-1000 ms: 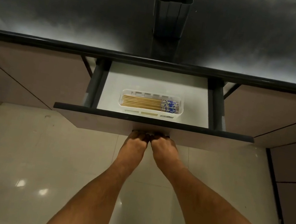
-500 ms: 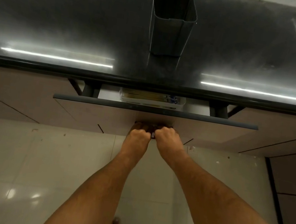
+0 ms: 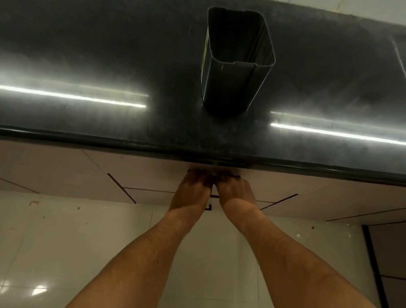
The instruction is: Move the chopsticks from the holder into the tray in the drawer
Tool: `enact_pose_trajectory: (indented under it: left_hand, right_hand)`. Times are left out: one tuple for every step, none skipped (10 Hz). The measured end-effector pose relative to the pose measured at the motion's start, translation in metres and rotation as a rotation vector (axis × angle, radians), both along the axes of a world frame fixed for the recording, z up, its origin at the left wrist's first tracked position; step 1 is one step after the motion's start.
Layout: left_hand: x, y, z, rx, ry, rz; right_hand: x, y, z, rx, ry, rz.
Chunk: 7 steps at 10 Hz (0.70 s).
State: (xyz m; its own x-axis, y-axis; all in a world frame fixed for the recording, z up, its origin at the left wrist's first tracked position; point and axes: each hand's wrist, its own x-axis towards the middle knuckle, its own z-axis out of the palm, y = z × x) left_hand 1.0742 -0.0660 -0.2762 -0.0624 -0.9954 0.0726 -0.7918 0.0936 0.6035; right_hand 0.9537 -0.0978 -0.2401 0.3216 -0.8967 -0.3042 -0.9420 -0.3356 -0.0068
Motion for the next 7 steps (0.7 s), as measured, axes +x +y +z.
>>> enact_pose_trajectory:
  left_hand:
    - [0.002, -0.008, 0.004, -0.017, 0.077, 0.049]
    - [0.007, -0.013, 0.001, -0.125, -0.056, -0.115]
    - [0.006, -0.010, 0.003, -0.050, 0.012, -0.077]
    - [-0.002, -0.017, 0.019, 0.074, 0.015, 0.092]
    - [0.005, -0.011, 0.034, 0.126, -0.127, 0.017]
    - [0.014, 0.003, 0.036, 0.207, -0.299, -0.178]
    - [0.020, 0.028, 0.049, 0.169, -0.290, -0.095]
  right_hand:
    - [0.000, -0.005, 0.000, -0.060, -0.045, 0.000]
    - [0.000, -0.007, 0.001, -0.079, -0.054, 0.001]
    - [-0.002, -0.007, 0.001, -0.060, -0.076, 0.003]
    - [-0.001, -0.007, 0.007, 0.000, -0.087, -0.010]
    - [0.001, 0.002, 0.016, 0.018, -0.151, -0.053]
    - [-0.003, 0.025, 0.017, -0.012, -0.188, 0.006]
    - [-0.014, 0.050, 0.025, -0.088, -0.156, 0.049]
